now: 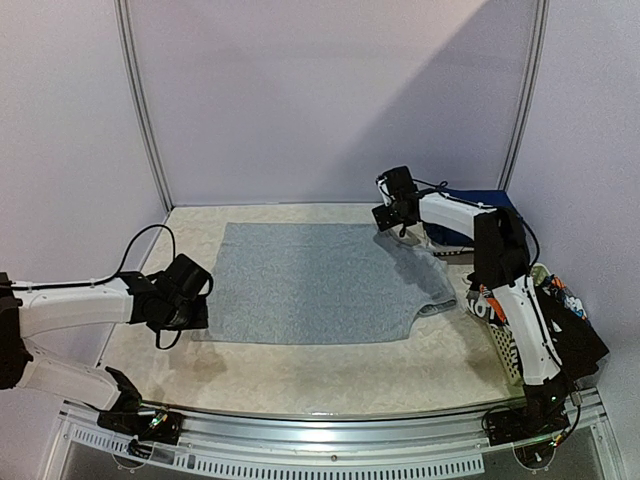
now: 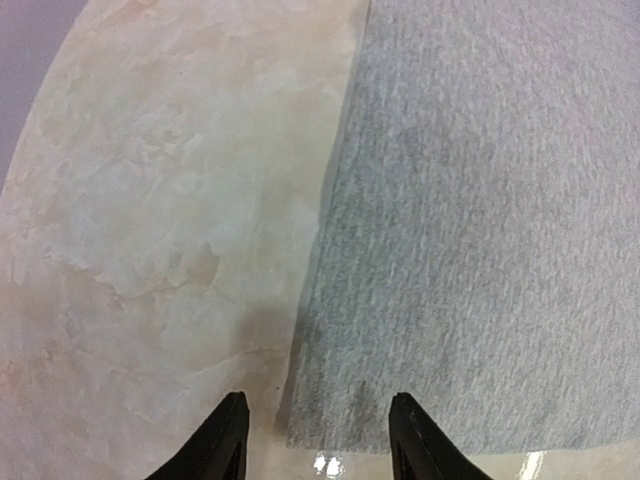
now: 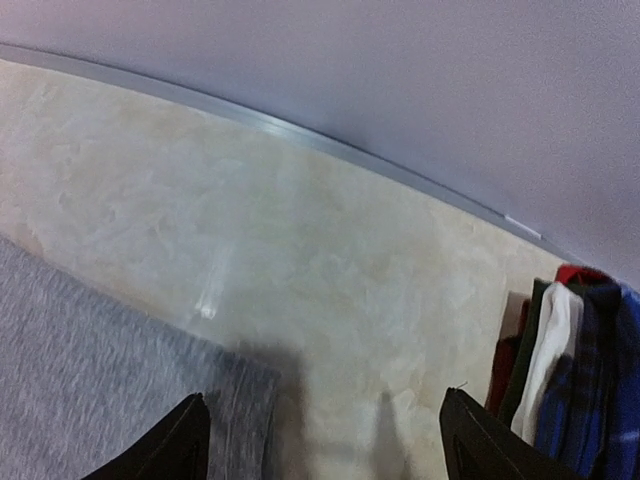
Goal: Fold and stack the mixed laundry pile
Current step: Smooth out the flattened tank top at the center of the board.
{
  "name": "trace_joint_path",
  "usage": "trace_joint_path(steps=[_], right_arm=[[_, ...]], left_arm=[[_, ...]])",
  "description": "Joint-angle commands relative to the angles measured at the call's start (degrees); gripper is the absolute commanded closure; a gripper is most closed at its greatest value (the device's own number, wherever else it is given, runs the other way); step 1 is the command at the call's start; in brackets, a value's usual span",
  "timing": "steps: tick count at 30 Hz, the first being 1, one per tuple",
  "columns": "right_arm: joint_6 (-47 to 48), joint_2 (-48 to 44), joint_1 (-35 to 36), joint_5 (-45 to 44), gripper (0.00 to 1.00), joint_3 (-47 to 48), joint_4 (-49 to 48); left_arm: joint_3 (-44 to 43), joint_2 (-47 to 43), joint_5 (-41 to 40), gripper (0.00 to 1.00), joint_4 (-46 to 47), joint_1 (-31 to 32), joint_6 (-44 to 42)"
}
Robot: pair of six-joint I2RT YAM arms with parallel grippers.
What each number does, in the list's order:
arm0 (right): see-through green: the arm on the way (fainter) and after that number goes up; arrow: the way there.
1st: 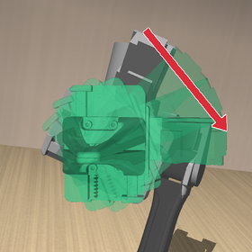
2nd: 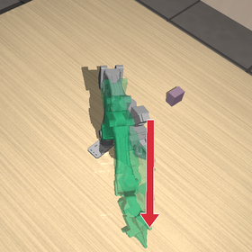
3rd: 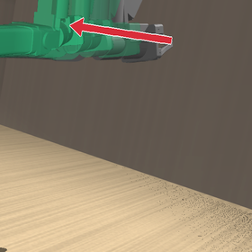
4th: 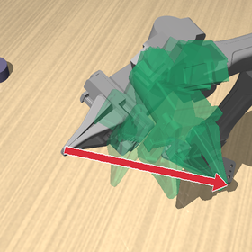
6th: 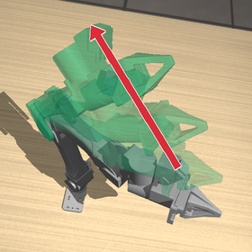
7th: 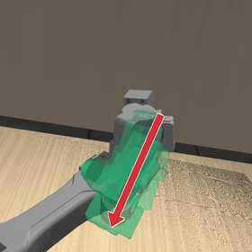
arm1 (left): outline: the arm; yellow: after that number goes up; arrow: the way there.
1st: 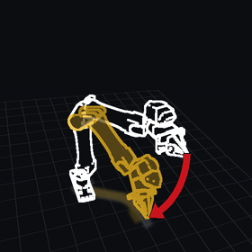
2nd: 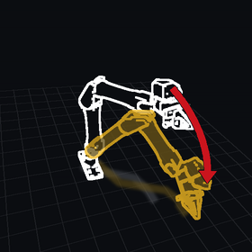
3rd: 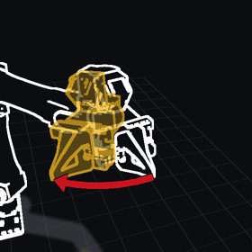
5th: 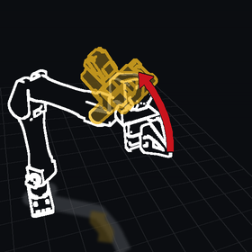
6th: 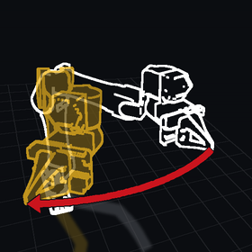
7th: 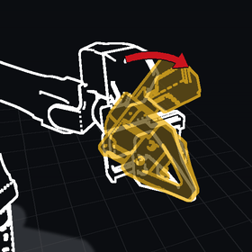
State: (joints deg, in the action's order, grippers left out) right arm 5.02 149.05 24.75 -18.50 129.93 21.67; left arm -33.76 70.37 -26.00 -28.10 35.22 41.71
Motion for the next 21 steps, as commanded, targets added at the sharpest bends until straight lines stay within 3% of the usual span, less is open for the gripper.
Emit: trace_joint_path(steps=[1, 5, 10, 21], right_arm=[[-6.51, -16.08, 1.52, -0.92, 0.18, -15.97, -6.77], [-11.33, -28.54, 3.71, -1.34, 0.16, -30.31, -8.11], [-19.93, -40.20, 6.82, 3.38, 0.17, -44.04, -5.14], [-23.88, -55.29, 15.40, 3.31, 0.20, -61.71, -1.08]], left_arm=[[2.54, -3.08, -2.79, 0.52, -5.05, -0.11, 6.74], [5.24, -5.58, -0.64, 0.54, -6.07, -0.15, 9.96], [7.82, -7.05, 1.82, 0.65, -5.18, -0.15, 10.78], [11.43, -5.69, 3.77, 0.69, 3.29, -0.15, 9.65]])
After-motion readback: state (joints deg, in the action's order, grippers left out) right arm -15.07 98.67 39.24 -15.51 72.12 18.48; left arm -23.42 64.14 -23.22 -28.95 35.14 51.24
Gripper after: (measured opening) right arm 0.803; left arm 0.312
